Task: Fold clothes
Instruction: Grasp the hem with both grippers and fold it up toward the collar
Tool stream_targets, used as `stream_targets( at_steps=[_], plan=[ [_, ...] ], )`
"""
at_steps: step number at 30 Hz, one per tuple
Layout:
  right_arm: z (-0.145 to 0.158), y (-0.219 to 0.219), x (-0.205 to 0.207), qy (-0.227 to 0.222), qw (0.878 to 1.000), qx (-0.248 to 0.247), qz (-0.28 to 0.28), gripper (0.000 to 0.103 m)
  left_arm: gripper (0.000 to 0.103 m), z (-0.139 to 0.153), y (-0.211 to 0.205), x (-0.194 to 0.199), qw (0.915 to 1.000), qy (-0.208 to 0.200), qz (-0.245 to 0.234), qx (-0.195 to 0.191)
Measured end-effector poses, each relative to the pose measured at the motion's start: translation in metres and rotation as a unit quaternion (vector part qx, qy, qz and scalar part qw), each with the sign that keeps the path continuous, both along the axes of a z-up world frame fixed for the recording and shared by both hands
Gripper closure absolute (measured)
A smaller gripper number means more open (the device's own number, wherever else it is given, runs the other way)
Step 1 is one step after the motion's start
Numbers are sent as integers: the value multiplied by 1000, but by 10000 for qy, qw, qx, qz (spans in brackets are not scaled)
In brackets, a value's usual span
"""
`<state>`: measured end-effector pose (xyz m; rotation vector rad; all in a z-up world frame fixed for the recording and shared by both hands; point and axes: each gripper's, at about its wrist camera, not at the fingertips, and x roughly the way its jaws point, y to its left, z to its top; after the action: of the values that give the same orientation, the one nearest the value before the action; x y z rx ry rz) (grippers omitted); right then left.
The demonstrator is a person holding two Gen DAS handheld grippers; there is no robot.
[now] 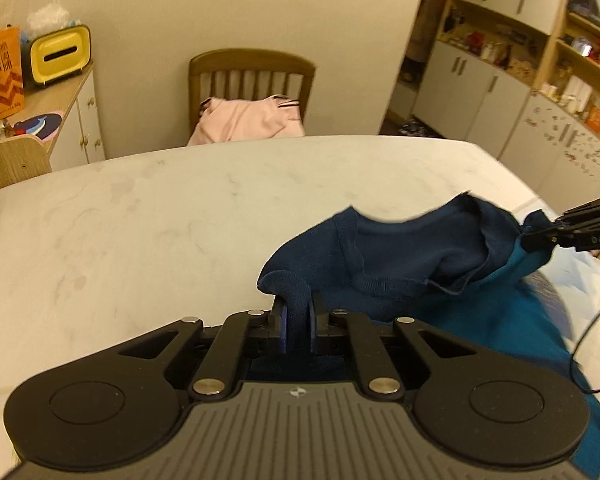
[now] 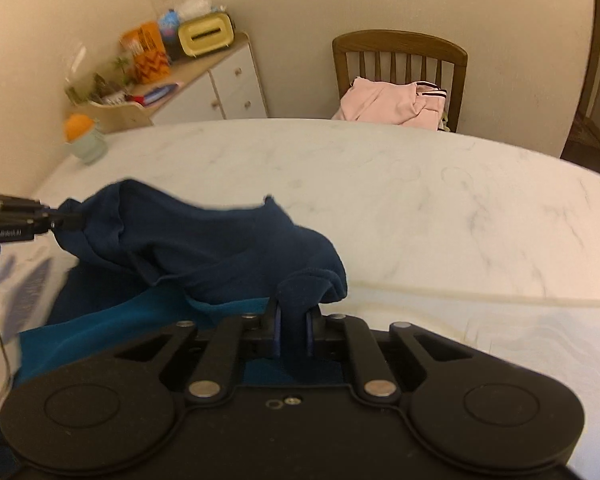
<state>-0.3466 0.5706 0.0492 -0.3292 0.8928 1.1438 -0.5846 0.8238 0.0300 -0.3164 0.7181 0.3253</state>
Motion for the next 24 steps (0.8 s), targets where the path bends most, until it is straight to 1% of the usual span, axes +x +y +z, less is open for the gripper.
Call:
stream_targets(
  at_steps=[3,6,8,10,12,15,17,21,24],
  plan=[
    [11,-42,-13,172,9997,181,18,0,95,12,-30,-35,9999,-88,-131,17],
    [16,-84,-33,315,9992,238,37,0,95,14,-60,-72,9997,-115,-186,-99],
    [16,-112,-47,441,9987,244,28,0,95,10,-80,-96,9994,-104,-190,-264],
    [12,-139,-59,609,9979,207,-15,0,95,4,-98,-121,9984,-120,-147,-529],
    [5,-163,-71,799,9967,140,-70,0,95,-3,-118,-143,9972,-20,-133,-737],
    [-12,-186,-87,1091,9940,9,-86,0,95,-19,-141,-164,9946,163,-141,-1019],
    [-28,-195,-96,1207,9925,-167,-72,0,95,-35,-149,-173,9927,280,-130,-1169],
    [-62,-198,-107,1281,9902,-564,19,0,95,-65,-160,-181,9908,506,-211,-1238],
    [-71,-200,-112,1249,9896,-703,136,0,95,-75,-164,-183,9899,580,-294,-1258]
  ],
)
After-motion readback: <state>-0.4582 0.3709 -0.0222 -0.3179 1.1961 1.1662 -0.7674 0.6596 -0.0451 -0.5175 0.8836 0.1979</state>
